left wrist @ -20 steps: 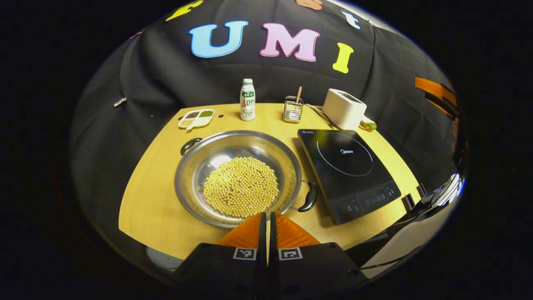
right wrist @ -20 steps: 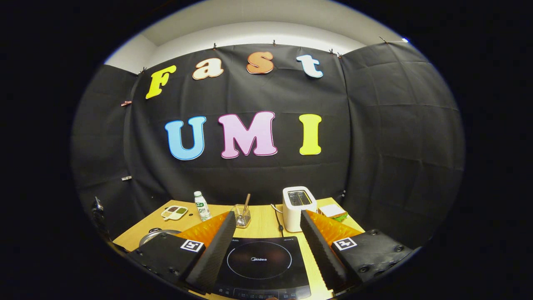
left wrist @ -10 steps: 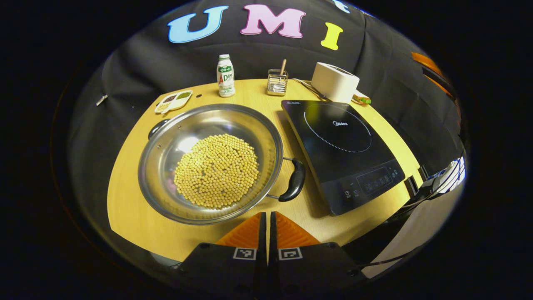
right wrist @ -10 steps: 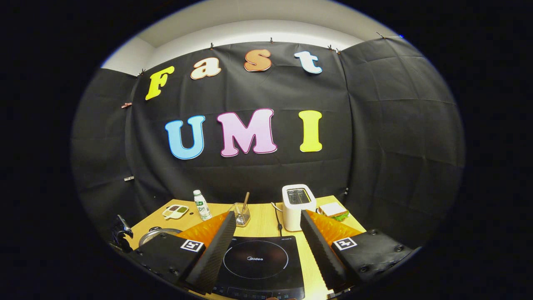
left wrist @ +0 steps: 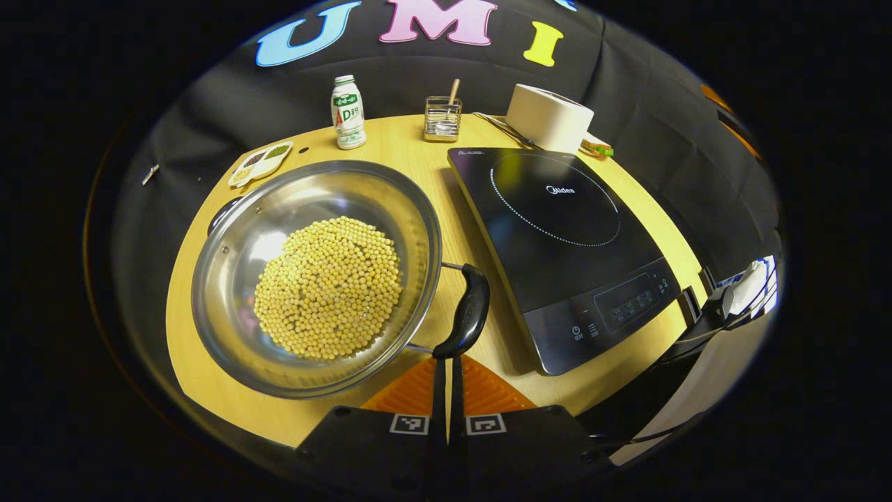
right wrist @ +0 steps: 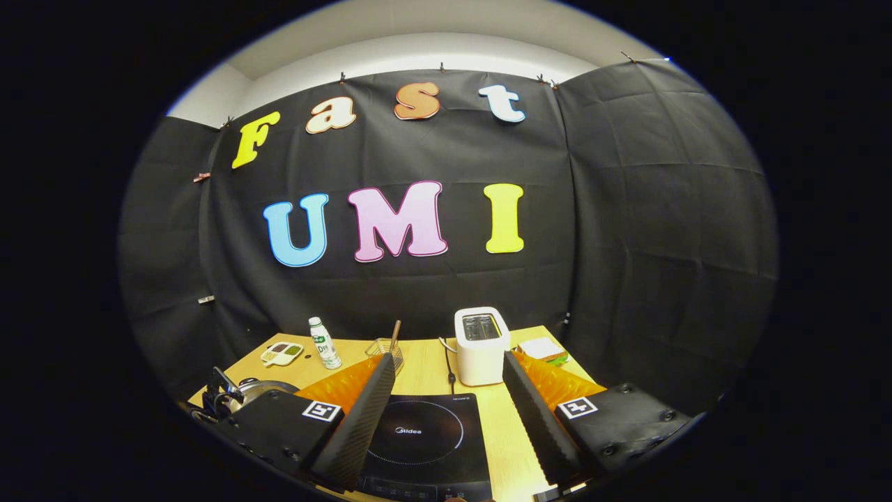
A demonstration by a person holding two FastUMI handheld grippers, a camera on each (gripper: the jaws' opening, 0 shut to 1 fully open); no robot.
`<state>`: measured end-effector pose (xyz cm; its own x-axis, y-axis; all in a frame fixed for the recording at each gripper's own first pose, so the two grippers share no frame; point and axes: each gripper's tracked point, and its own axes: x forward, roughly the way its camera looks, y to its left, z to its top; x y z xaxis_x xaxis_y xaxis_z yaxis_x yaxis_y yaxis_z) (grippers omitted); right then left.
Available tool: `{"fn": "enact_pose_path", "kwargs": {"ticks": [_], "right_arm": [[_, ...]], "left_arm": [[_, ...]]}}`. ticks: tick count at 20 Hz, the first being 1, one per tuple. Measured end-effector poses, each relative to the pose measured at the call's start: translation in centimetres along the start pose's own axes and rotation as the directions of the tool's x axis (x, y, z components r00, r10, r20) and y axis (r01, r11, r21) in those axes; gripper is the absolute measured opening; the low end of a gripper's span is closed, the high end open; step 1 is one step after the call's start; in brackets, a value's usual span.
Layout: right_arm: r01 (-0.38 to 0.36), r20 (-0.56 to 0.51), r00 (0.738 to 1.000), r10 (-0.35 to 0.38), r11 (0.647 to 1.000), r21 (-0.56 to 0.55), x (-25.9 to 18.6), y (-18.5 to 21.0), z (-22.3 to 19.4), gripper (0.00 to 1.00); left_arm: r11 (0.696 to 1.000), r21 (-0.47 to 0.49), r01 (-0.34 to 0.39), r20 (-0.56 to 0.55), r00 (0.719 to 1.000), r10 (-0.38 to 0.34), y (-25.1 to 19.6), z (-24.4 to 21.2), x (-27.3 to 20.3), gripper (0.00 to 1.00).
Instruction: First push the handle of the pot to place it horizontally, then grasp the pot with both hands and set it on the induction cooktop.
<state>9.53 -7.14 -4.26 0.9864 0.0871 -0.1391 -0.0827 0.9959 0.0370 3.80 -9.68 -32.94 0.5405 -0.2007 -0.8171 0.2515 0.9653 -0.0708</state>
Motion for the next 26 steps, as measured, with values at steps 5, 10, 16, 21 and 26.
{"fn": "enact_pose_path", "kwargs": {"ticks": [5,10,16,21,26], "right_arm": [[0.018,0.003,1.000,-0.018,1.000,-0.002,-0.1,-0.8,0.1,0.97],[0.032,0.007,0.999,-0.032,0.999,-0.006,0.0,-1.5,0.2,0.97],[0.047,0.010,0.999,-0.047,0.999,-0.011,0.1,-2.0,0.3,0.97],[0.059,0.014,0.998,-0.059,0.998,-0.013,0.2,-2.4,0.4,0.97],[0.066,0.011,0.998,-0.066,0.998,-0.012,0.2,-2.6,0.3,0.97]], "left_arm": [[1.000,-0.020,0.011,0.004,1.000,-0.011,-0.3,1.2,0.7,0.05],[0.999,-0.028,0.016,0.014,1.000,-0.015,-0.6,2.7,1.7,0.05],[0.999,-0.031,0.022,0.028,0.999,-0.021,-0.8,4.5,2.9,0.05],[1.000,-0.015,0.020,0.037,0.999,-0.019,-0.7,5.8,3.8,0.05],[1.000,0.000,0.013,0.044,0.999,-0.013,-0.5,7.1,4.6,0.05]]}}
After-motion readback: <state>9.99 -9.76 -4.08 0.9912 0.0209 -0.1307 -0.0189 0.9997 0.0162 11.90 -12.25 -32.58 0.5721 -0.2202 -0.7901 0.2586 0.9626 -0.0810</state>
